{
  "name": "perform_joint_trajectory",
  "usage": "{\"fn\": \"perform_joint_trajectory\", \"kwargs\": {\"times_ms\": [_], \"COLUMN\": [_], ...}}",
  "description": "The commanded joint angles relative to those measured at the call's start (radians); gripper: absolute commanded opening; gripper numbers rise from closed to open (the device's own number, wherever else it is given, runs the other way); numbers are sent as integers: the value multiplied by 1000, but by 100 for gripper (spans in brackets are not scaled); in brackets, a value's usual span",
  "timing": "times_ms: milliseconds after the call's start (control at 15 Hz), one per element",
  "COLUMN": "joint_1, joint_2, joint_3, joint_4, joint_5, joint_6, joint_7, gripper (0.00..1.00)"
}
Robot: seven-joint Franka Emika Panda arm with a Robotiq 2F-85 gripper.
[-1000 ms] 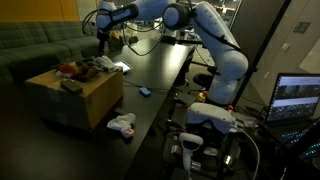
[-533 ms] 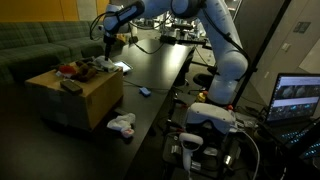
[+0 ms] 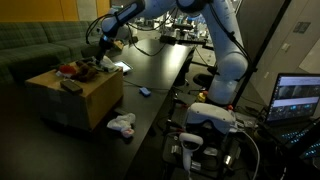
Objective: Switch between all the objects on the box and on the table
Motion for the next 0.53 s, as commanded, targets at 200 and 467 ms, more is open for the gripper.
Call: {"fn": "perform_joint_trajectory", "kwargs": {"times_ms": [200,467], "joint_1": [87,128], "joint_2": [32,60], "joint_3": [-30,-55], "joint_4": [-62,-54], "joint_5": [-31,-79], "joint_6": [300,326], "joint_7": [254,371], "gripper": [100,100]}}
